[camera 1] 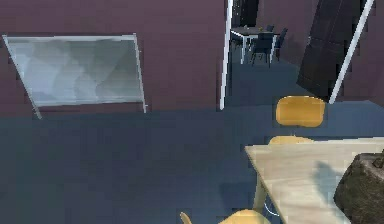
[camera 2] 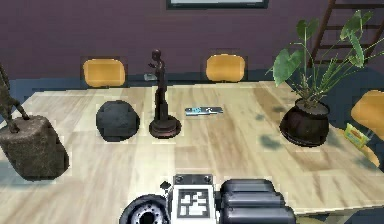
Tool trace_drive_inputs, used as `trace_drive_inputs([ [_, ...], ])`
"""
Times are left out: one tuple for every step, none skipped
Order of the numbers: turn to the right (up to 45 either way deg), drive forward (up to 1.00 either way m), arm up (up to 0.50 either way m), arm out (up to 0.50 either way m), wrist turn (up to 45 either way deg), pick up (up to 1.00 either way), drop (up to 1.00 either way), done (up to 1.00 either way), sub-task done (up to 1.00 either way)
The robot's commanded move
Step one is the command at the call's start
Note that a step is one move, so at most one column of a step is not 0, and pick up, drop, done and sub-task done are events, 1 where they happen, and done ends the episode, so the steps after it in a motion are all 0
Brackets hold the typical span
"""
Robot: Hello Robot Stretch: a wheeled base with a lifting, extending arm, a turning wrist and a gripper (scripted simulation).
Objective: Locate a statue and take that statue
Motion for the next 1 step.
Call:
trace_drive_inputs([
  [0.0, 0.0, 0.0, 0.48, 0.0, 0.0, 0.0, 0.0, 0.0],
])
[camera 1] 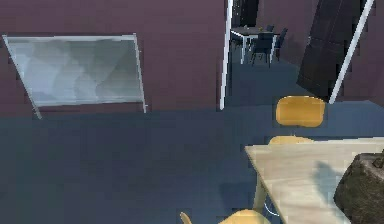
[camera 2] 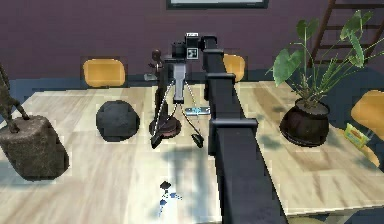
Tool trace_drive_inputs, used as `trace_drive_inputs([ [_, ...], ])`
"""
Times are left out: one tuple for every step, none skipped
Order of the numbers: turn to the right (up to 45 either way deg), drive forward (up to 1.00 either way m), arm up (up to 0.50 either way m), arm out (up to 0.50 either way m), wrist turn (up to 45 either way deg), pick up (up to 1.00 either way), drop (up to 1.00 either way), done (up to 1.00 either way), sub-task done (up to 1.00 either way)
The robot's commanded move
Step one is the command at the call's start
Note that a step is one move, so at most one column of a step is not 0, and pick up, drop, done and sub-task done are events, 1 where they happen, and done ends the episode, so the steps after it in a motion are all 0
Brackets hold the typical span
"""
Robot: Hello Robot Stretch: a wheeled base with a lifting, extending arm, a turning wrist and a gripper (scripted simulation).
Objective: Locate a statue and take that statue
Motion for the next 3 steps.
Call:
trace_drive_inputs([
  [0.0, 0.0, 0.0, 0.0, 45.0, 0.0, 0.0, 0.0, 0.0],
  [0.0, 0.0, 0.0, 0.0, 45.0, 0.0, 0.0, 0.0, 0.0],
  [0.0, 0.0, 0.0, 0.0, 45.0, 0.0, 0.0, 0.0, 0.0],
])
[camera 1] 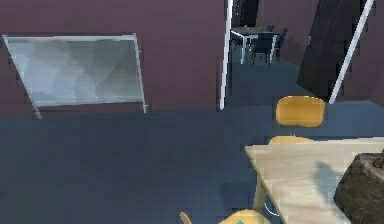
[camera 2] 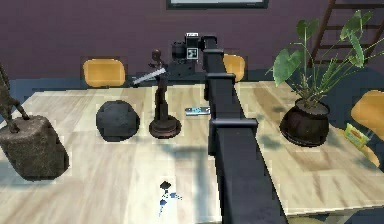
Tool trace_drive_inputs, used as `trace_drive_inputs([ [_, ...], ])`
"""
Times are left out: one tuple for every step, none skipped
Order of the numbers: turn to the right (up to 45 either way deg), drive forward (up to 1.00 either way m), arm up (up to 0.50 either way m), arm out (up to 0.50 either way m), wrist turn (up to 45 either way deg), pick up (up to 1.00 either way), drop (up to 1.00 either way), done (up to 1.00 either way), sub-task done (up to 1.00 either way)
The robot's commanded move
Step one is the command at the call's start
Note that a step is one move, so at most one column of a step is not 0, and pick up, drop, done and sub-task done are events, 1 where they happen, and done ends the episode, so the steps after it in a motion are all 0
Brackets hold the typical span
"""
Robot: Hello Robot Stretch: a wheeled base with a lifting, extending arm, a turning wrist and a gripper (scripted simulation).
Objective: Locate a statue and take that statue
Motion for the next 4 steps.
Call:
trace_drive_inputs([
  [0.0, 0.0, 0.0, 0.0, 12.0, 0.0, 0.0, 0.0, 0.0],
  [0.0, 0.0, 0.0, 0.0, 0.0, 1.0, 0.0, 0.0, 0.0],
  [0.0, 0.0, 0.02, 0.0, 0.0, 0.0, 0.0, 0.0, 0.0],
  [0.0, 0.0, 0.0, 0.0, 0.0, 0.0, 0.0, 1.0, 0.0],
])
